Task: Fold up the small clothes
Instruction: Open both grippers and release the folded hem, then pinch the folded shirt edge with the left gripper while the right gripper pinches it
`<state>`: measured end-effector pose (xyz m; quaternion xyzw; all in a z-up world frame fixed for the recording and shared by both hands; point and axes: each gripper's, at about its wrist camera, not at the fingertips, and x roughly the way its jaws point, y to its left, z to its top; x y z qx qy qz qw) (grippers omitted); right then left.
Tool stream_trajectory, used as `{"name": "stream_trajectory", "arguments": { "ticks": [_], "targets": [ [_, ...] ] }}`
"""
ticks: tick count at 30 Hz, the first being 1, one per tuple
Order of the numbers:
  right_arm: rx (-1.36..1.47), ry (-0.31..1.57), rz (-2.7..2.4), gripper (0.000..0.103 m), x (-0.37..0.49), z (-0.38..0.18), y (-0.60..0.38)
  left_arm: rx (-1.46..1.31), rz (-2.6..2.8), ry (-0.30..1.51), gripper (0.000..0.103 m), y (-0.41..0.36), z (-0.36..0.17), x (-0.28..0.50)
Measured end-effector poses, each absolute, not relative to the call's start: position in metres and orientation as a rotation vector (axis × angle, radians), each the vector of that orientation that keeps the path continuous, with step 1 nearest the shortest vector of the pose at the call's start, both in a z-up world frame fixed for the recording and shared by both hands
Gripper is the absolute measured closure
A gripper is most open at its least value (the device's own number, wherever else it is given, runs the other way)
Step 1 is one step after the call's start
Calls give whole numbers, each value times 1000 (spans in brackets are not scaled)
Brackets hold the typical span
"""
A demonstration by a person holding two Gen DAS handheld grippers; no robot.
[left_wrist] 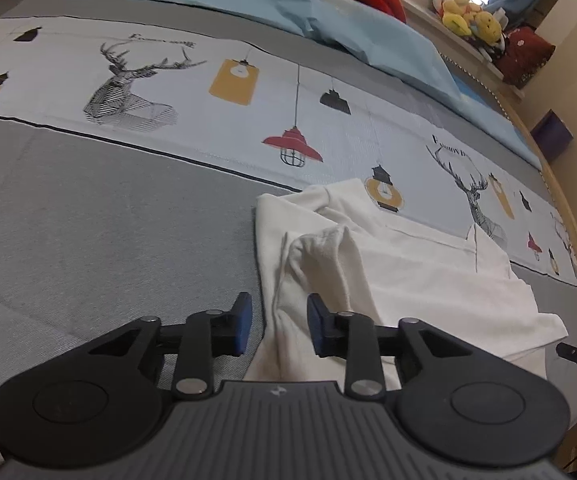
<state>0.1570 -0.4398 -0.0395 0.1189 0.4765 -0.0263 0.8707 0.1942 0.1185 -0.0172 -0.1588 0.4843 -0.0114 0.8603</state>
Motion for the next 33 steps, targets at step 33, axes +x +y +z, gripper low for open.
{"name": "stream_trajectory", "arguments": {
  "ticks": [33],
  "targets": [
    [257,854,44,78,240,-57,-420,-245,-100,1061,50,78,-56,288]
  ]
}}
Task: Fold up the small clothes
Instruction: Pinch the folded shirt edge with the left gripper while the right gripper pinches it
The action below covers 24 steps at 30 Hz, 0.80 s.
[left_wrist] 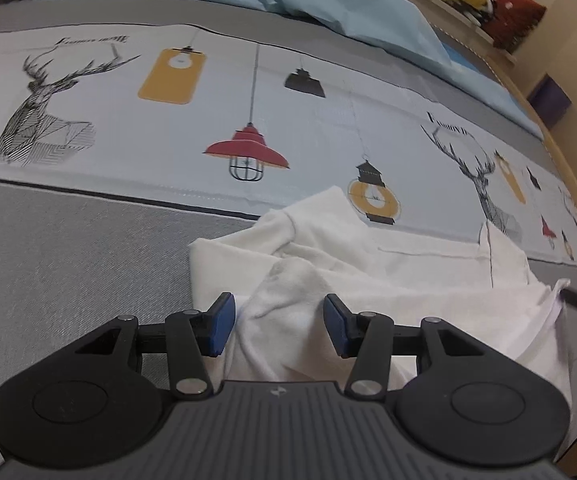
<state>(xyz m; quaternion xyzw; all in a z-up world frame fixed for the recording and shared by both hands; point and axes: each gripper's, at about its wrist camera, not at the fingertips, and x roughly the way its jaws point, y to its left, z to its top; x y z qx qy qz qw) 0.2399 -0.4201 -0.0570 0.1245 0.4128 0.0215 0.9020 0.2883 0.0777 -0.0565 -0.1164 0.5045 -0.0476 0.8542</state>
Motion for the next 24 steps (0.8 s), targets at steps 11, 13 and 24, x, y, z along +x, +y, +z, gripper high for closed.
{"name": "stream_trajectory", "arguments": {
  "ticks": [11,13,24],
  "targets": [
    [383,748,-31,76,236,-45,-444,-365,26,970,97,108,-49,286],
    [376,772,-25,73,237,-48,-442,-372,27,998,96,109,-53,286],
    [418,802,-55,66,238,-50,-450,-372,18,1053,78,106,-65,295]
  ]
}}
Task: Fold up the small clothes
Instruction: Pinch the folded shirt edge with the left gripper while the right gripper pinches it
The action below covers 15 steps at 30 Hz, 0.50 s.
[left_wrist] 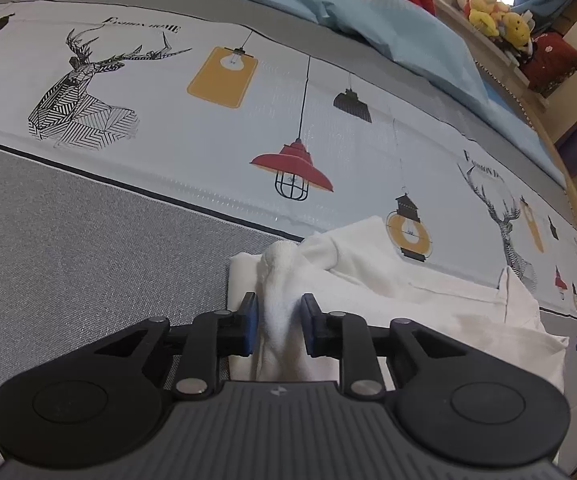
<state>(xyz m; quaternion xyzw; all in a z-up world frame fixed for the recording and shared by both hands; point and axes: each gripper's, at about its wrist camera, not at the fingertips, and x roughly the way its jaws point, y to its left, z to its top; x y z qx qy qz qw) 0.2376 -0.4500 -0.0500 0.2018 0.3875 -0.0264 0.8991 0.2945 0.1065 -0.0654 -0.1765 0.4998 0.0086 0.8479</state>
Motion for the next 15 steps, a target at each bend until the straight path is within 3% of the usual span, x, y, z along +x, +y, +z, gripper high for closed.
{"name": "stream_trajectory", "arguments": {
  "ticks": [8,11,12,13,15],
  "targets": [
    [386,959,38,66,246,-72,-437,-357,23,1061,78,103,-72,301],
    [339,949,30,66,249,-72,-428,-331,26,1042,87,100,-69,301],
    [330,942,30,74,250,-71,-425,-317,28,1035,95,100,-68,301],
    [305,932,27,94,250,-70,-423,-304,29,1025,96,99,-66,301],
    [258,884,9,96,250,-64,-419,-275,42,979,97,98,-58,300]
  ]
}}
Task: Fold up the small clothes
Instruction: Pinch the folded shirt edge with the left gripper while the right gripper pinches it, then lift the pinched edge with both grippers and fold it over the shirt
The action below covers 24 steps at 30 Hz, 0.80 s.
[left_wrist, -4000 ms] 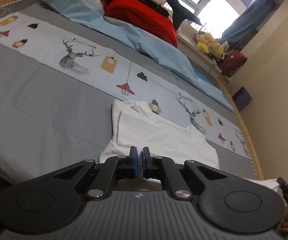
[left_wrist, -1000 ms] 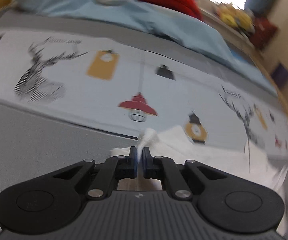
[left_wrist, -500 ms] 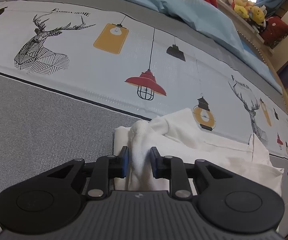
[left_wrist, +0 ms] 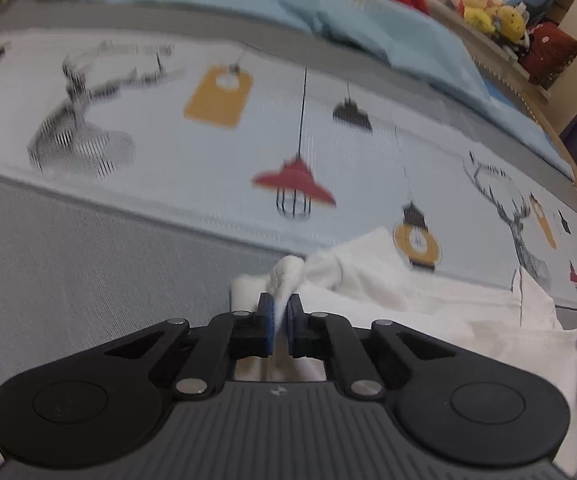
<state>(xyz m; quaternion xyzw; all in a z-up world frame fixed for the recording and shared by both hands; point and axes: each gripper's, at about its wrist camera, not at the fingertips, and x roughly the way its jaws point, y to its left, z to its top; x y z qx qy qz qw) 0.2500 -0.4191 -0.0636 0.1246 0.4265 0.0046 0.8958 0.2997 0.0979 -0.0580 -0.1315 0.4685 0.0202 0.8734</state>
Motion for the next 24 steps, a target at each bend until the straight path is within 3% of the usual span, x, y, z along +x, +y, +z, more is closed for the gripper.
{"name": "stream_trajectory", "arguments": {
  "ticks": [6,14,17,18,19,24],
  "targets": [
    [303,654,-47,97,251,-31,-422,-204,69,766,97,85,-25,294],
    [204,485,-81,97,266,-11,-399,-244,142,667,97,89,-16,303],
    [167,519,-132,92,279,-19,-391,-271,135,757,82,93,-24,315],
    [155,562,-169,80,285,-26,-389,-283,119,801,66,96,-28,317],
    [148,611,-191,70,290,-31,-390,-290,99,827,59,97,-31,316],
    [219,779,-119,70,287,-42,-399,-243,-3,889,59,105,-29,302]
  ]
}}
